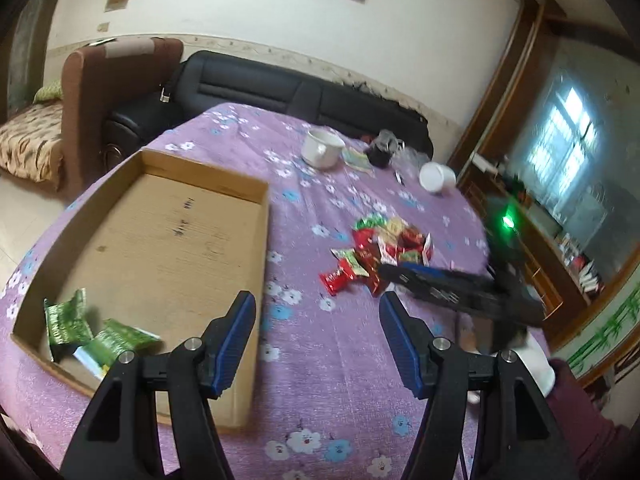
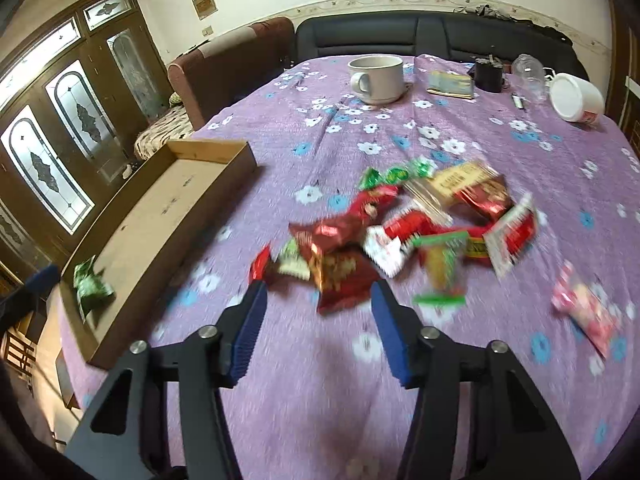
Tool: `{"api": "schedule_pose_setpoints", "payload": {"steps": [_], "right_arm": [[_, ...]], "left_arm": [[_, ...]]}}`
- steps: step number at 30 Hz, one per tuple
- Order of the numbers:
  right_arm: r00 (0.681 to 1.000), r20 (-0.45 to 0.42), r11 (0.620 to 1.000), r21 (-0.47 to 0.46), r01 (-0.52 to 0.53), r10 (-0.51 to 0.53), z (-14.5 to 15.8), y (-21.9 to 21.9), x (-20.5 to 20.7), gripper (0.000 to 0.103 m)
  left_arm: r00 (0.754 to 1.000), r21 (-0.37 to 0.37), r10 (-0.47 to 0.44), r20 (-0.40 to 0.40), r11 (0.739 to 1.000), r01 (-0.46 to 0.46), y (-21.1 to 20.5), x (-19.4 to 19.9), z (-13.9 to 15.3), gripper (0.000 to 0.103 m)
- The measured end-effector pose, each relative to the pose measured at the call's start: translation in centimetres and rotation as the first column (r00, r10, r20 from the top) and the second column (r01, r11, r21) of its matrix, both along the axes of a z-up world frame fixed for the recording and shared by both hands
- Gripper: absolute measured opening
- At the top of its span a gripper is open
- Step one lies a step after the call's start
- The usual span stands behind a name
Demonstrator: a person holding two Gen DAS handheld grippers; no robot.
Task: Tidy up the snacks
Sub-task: 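Grasp a red candy with the left tool while the right tool grasps a brown packet, then drop the red candy and brown packet into the tray with both tools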
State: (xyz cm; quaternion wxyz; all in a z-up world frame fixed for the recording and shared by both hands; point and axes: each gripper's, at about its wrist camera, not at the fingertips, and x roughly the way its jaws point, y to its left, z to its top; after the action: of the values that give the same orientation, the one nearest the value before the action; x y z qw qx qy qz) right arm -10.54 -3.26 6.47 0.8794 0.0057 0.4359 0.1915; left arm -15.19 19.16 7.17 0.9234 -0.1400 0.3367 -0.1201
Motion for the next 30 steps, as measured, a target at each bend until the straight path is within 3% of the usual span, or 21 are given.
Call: {"api": "schedule_pose_setpoints", "payload": {"steps": [3,5,6,9,15,19,20,21,22,23,30], "right_arm": [[1.000,-0.020,1.000,-0.018,-0.009,0.009,-1.8,1.3,2.4,0.048],[1.000,-0.008,0.998,-0.059,0.008,-0.009,-2.6,1.8,3.0,0.034],[1.000,-0.003,0.998,-0.065,0.015,-0.016,-2.7,1.7,3.1,0.032],[0.999,-0.014,0.999,0.023,0.035,-0.034,-2.1,0.0,2.7,0.027],[0.997,-0.029,0.982,0.174,0.078,-0.074,-1.2,-3.6,1.2,0.023],[0.997,-0.027,0.974,0.210,0.080,-0.076,-1.3,-4.4,1.1,0.023],[0.997,-0.028,0.973,0.217,0.079,-0.074,-1.3,-4.5,1.2,0.023],[0.997,-0.028,0.972,0.220,0.076,-0.072,-1.2,-4.5,1.1,0.023],[0.997,-0.029,0.972,0.223,0.075,-0.071,-1.3,-4.5,1.1,0.023],[0.997,-0.031,0.971,0.229,0.073,-0.068,-1.3,-4.6,1.1,0.023],[0.997,-0.029,0.958,0.279,0.072,-0.066,-1.1,-5.6,0.9,0.023]], "left_arm": [[0.999,0.031,-0.021,-0.025,0.999,0.022,-1.0,0.6,-0.3,0.064],[0.999,0.065,-0.040,-0.034,0.997,0.043,-2.0,1.1,-0.3,0.064],[0.998,0.083,-0.053,-0.034,0.995,0.056,-2.4,1.2,-0.3,0.064],[0.994,0.159,-0.101,-0.048,0.982,0.107,-4.6,2.6,-0.8,0.064],[0.978,0.280,-0.141,-0.153,0.943,0.180,-8.7,7.9,-3.6,0.064],[0.972,0.365,-0.136,-0.191,0.909,0.198,-10.2,10.5,-5.3,0.063],[0.972,0.380,-0.134,-0.195,0.903,0.201,-10.3,10.9,-5.6,0.061],[0.971,0.396,-0.126,-0.204,0.896,0.199,-10.5,11.2,-5.8,0.048],[0.969,0.407,-0.116,-0.220,0.891,0.199,-10.5,11.5,-6.3,0.025],[0.964,0.397,-0.109,-0.243,0.895,0.202,-10.4,11.8,-6.8,0.017],[0.973,0.313,-0.094,-0.211,0.936,0.158,-9.1,10.3,-6.1,0.016]]}}
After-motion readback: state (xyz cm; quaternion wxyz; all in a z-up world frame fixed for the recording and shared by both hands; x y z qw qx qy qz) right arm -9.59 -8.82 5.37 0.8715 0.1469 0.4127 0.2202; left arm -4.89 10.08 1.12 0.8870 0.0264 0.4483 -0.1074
